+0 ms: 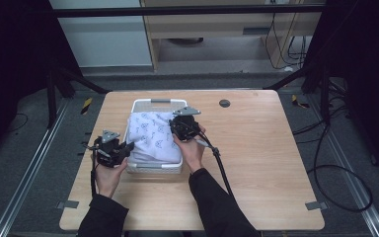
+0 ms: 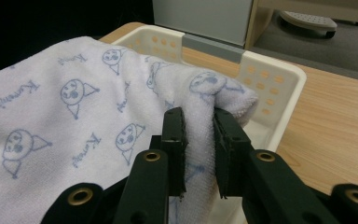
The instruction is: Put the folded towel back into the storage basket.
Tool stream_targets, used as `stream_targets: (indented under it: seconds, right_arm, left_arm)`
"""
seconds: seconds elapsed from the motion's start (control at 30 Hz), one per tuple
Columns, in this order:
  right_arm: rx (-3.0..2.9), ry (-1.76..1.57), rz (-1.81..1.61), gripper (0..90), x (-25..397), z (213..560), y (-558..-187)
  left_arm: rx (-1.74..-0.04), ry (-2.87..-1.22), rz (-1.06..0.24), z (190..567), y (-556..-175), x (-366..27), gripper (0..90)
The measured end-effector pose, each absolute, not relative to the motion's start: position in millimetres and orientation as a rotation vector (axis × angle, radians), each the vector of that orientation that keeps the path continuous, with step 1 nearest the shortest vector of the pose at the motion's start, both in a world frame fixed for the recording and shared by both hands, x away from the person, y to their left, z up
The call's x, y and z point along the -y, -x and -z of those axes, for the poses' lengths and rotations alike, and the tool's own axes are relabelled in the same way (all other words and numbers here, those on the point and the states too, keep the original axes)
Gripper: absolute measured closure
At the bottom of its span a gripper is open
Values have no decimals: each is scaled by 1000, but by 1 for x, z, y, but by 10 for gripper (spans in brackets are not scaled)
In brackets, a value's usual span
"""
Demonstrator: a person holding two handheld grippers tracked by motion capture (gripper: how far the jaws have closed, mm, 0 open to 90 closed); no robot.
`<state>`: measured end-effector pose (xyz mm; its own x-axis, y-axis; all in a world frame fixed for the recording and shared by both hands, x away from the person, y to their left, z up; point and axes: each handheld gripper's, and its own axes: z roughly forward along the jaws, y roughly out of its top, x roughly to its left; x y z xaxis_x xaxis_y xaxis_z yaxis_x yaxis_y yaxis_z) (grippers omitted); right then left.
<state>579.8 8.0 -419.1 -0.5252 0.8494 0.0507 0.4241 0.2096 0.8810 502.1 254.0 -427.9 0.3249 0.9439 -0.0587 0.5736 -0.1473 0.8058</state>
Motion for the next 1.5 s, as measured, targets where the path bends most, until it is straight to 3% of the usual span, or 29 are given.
stream_targets:
  seconds: [0.33, 0.53, 0.83, 1.0, 1.17, 1.5]
  right_arm:
    - [-2087, -1182, -1204, 744, -12, 429, -582]
    - [-2122, -1180, -1169, 715, -11, 434, -584]
    - [-2058, -1162, -1204, 568, -1, 427, -582]
    - [-2023, -1167, -1261, 441, 13, 417, -577]
    - [-2036, -1168, -1280, 342, 34, 408, -570]
    - [-2036, -1200, -1349, 229, 92, 402, -547]
  left_arm:
    - [-1368, -1861, -623, 434, -505, -253, 755]
    - [-1376, -1878, -629, 436, -506, -251, 698]
    - [-1352, -1809, -678, 421, -499, -254, 664]
    - [-1332, -1784, -692, 414, -494, -256, 632]
    - [-1304, -1764, -692, 411, -491, -258, 583]
    - [-1215, -1768, -678, 405, -483, -254, 484]
